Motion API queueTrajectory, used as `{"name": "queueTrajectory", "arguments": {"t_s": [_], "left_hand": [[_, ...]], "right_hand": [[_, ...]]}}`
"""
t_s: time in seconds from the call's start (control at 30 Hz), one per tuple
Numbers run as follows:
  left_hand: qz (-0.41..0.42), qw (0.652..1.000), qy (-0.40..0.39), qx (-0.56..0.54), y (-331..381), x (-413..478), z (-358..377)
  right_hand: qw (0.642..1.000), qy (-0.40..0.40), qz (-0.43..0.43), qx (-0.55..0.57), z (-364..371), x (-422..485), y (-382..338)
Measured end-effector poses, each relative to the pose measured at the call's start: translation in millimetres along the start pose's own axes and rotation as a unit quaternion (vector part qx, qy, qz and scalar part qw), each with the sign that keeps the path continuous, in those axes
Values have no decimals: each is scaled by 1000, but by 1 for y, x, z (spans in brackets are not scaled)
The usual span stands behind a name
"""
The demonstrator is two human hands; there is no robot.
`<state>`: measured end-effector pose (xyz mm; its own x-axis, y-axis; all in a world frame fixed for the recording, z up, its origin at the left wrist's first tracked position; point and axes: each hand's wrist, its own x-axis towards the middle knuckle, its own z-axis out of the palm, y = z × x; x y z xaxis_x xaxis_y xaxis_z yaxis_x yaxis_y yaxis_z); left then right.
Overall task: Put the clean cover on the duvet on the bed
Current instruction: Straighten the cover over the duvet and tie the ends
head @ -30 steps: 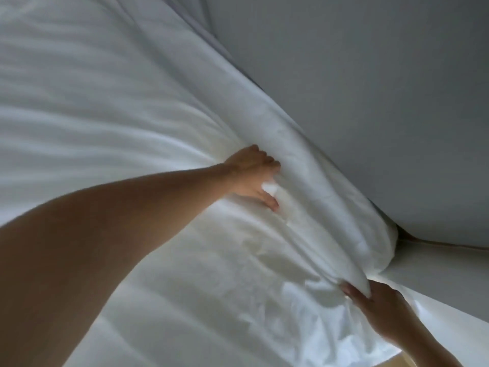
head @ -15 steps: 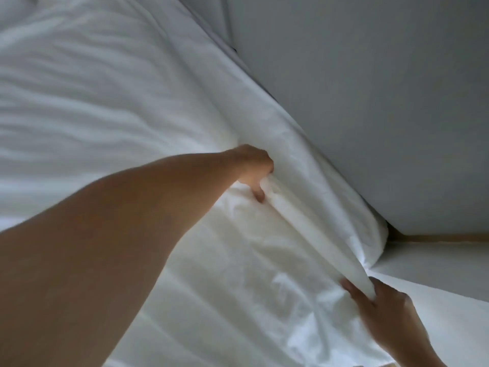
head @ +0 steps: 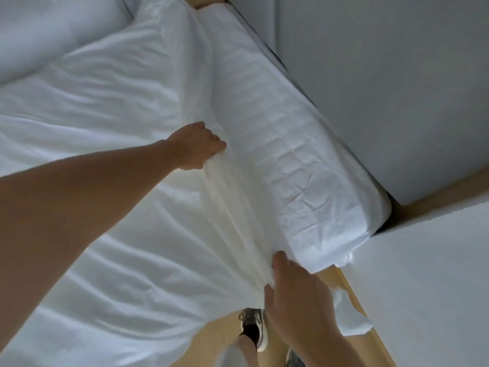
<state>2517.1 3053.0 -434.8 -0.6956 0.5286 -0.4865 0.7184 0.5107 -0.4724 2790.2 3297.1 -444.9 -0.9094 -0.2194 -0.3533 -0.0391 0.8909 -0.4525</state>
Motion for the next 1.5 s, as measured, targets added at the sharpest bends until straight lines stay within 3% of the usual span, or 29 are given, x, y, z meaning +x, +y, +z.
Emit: {"name": "queueTrajectory", "arguments": {"t_s": [0.13,0.27,0.37,0.47,0.53,0.6,0.63,0.67,0.73,0.8,0.87,0.97,1.0,1.03,1.07,1.1,1.13,1.2,1.27,1.4,1.5], "left_hand": [[-57,998,-13,12,-10,-99,44],[-99,995,28,18,-1,-188,106],[-126,992,18,15,14,-240,165],[-164,985,18,-51,38,-275,229],[-225,955,64,-183,62,-294,265],[-319,877,92,-348,97,-313,288],[-370,813,112,-435,118,-320,292],[-424,733,144,-513,140,-326,294],[-508,536,163,-654,181,-334,288],[-506,394,66,-765,209,-336,284],[-464,316,0,-828,225,-331,285],[-478,226,34,-848,230,-321,288],[-499,212,49,-839,229,-320,290],[-531,213,61,-818,228,-322,294],[-566,222,76,-790,229,-327,299],[-594,229,91,-766,231,-334,303],[-613,229,106,-749,236,-338,305],[-628,253,90,-731,254,-339,300],[-610,295,30,-734,286,-334,285],[-602,262,42,-754,328,-329,265],[-612,313,12,-726,333,-323,251]], "right_hand": [[997,-56,-52,8,17,-15,-65],[990,-111,-89,-24,65,-34,-131],[980,-179,-75,-49,120,-41,-179],[968,-238,-46,-63,188,-48,-222],[963,-254,-28,-84,237,-52,-242],[958,-260,-12,-122,280,-53,-257],[956,-258,-3,-137,297,-53,-261],[956,-253,8,-147,311,-51,-266],[956,-243,29,-159,328,-45,-273],[956,-235,49,-167,339,-39,-278],[949,-258,54,-171,341,-38,-282],[945,-315,-2,-82,320,-31,-278],[968,-247,-25,-25,302,-22,-270],[995,-94,-35,6,283,-9,-256],[997,80,-24,7,264,6,-237],[979,199,28,-17,244,19,-217],[967,225,116,-29,227,31,-195],[957,81,277,21,215,47,-155],[944,-20,319,84,228,48,-129],[947,33,293,129,249,38,-86],[943,-78,297,129,239,48,-66]]}}
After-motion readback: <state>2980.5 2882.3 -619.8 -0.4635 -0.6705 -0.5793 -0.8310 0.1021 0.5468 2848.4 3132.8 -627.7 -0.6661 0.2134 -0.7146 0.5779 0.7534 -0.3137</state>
